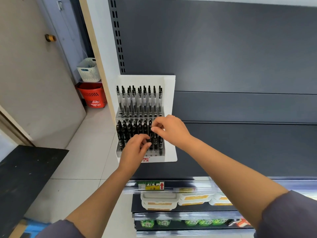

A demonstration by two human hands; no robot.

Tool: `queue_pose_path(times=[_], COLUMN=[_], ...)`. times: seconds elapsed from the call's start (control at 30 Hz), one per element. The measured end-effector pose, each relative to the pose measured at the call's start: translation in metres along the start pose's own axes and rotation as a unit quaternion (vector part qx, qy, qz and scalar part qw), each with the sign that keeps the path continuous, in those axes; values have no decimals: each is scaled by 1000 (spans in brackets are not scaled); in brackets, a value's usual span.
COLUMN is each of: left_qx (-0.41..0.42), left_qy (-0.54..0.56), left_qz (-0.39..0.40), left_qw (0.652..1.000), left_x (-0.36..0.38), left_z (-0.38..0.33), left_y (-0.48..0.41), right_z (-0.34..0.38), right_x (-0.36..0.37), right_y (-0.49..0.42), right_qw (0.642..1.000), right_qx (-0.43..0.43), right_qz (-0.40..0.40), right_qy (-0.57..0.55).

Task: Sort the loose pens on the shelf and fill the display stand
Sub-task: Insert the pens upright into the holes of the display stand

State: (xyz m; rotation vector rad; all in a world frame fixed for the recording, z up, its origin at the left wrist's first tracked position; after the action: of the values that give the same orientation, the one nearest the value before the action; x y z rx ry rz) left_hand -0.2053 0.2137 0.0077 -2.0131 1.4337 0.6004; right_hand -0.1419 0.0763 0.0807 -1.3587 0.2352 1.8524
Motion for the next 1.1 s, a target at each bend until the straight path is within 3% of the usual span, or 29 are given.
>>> queue_pose_path(times=[0.13,0.37,0.57,0.77,1.1], left_qx=[29,107,212,284,381], left_qy=[-66,-174,-252,-261,-275], left_qz=[-33,-70,-90,-20,151], left_qw=[997,976,940,922,870], left_x=[-6,-22,10,144,390], left_z=[-6,-22,-104,-227,-409], left_y=[-4,-2,-18,-22,-7], right_z=[-9,-11,-59,-180,-371], right_x=[14,23,-23,-111,-269], right_y=[-5,0,42,155,360], right_qw=[994,995,985,974,926], right_qx=[-27,-31,-44,21,255], right_qz=[6,-43,-49,-10,-20], right_qy=[107,86,159,226,277])
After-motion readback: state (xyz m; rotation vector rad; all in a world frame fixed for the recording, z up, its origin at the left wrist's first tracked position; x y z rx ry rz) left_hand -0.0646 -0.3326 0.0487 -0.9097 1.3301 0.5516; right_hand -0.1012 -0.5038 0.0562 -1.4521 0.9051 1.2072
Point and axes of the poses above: each hand's wrist, its own y-axis away from the middle knuckle, its own x-axis out of the palm, z = x × y, the point moved 2 cm from there along -y, towards the middle knuckle, and after that the axes turned 10 degrees about -x, right-handed, at the moved point
